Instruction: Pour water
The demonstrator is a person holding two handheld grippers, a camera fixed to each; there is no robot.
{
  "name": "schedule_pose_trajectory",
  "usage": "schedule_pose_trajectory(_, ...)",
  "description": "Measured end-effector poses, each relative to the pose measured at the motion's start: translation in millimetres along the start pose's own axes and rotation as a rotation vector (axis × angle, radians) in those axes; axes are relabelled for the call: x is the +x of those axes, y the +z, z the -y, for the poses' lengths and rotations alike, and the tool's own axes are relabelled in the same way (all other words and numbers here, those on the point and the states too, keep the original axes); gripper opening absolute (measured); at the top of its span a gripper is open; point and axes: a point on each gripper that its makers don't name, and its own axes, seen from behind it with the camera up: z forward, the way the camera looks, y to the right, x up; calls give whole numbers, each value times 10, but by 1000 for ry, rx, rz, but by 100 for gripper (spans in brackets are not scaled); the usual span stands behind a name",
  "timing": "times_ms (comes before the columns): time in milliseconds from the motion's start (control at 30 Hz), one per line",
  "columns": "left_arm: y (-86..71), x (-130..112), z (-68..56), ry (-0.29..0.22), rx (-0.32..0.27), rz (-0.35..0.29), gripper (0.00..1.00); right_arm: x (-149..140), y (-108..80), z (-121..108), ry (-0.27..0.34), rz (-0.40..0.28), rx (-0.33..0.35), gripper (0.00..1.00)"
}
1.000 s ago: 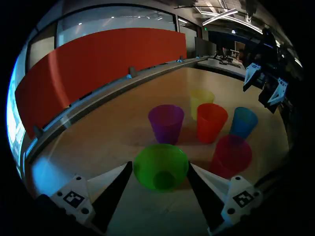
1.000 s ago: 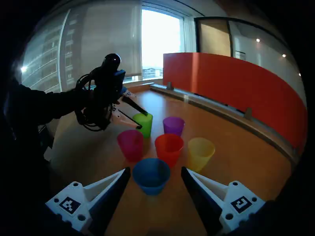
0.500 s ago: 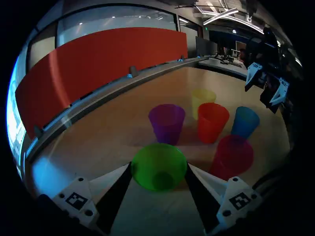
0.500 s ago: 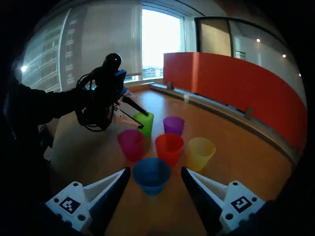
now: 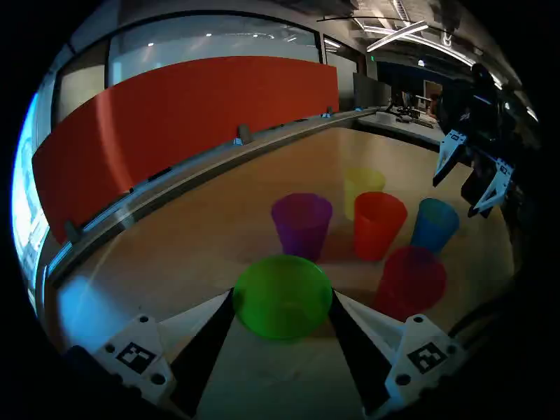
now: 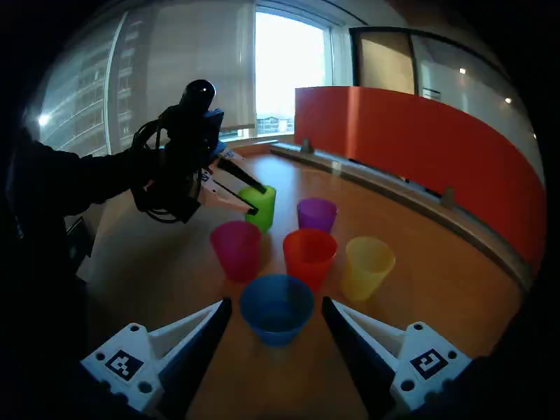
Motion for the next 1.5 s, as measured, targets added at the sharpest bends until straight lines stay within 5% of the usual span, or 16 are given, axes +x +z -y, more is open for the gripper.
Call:
schedule_pose_trajectory(1300,-368,227,20,-32,38,-92,89,-261,500,-74,-44,28,-12,100)
schedule_pose_trajectory(1500,-396,241,21,-46,35,-101,89,-251,511,-59,-43,22,-17,92)
